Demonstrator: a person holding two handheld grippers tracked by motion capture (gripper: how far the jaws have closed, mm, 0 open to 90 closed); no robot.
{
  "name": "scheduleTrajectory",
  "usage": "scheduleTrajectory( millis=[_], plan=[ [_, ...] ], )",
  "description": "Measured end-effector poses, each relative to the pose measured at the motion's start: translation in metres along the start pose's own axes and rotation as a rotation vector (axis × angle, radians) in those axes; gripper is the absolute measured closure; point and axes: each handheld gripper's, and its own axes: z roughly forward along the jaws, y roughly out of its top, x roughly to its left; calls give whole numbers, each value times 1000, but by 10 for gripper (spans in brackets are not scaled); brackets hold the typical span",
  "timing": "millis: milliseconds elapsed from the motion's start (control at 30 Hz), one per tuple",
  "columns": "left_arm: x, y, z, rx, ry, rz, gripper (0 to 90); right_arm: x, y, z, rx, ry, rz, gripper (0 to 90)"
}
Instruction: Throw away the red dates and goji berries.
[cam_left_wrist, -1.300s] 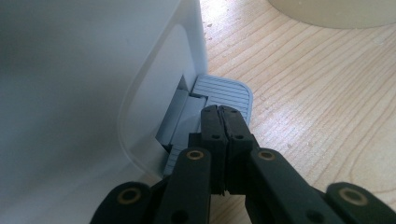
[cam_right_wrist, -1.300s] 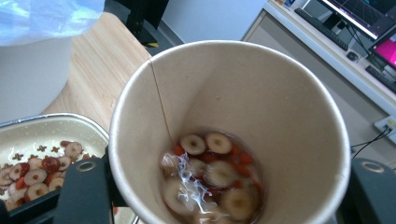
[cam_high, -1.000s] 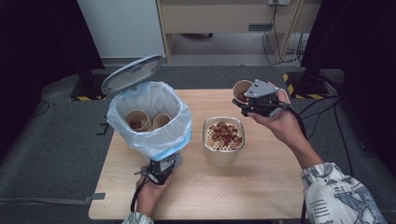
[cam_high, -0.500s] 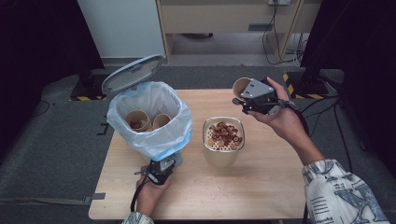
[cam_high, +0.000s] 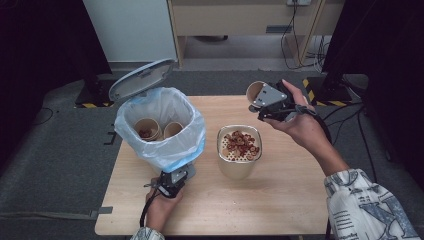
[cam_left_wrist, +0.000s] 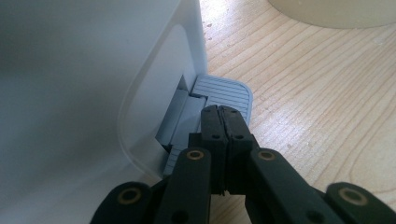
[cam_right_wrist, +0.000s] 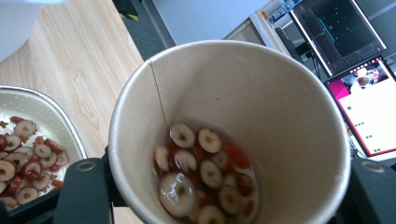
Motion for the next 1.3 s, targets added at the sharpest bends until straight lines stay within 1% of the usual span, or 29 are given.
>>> scheduleTrajectory(
  millis=[100,200,267,333,433,500,667,833,933,1033,1100,1133,1200,1300],
  plan=[
    [0,0,0,0,1,-1,882,0,2,0,1,-1,-10,318],
    [0,0,0,1,1,-1,882,2,4,-1,2,-6,-34,319],
    [0,0,0,0,1,-1,881,1,5,-2,4,-7,-42,318],
    [0,0,0,0,1,0,882,0,6,-3,8,-17,-52,319],
    [0,0,0,0,0,-1,882,-1,6,-4,11,-18,-49,319],
    [0,0,0,1,0,-2,882,0,8,-4,14,-19,-56,319],
    [0,0,0,-1,2,-1,882,3,11,-4,28,-24,-108,319],
    [0,0,0,1,3,0,881,8,15,-6,53,-54,-201,320],
    [0,0,0,1,2,2,882,11,17,-7,79,-67,-254,321],
    [0,0,0,2,3,-1,882,12,18,-6,81,-70,-270,321],
    [0,0,0,1,1,0,882,13,19,-6,90,-81,-298,322],
    [0,0,0,1,1,0,882,14,19,-6,94,-86,-302,322],
    [0,0,0,1,0,-3,882,15,20,-6,105,-103,-352,322],
    [-1,0,0,-1,3,-6,882,16,21,-6,100,-101,-358,323]
  ],
)
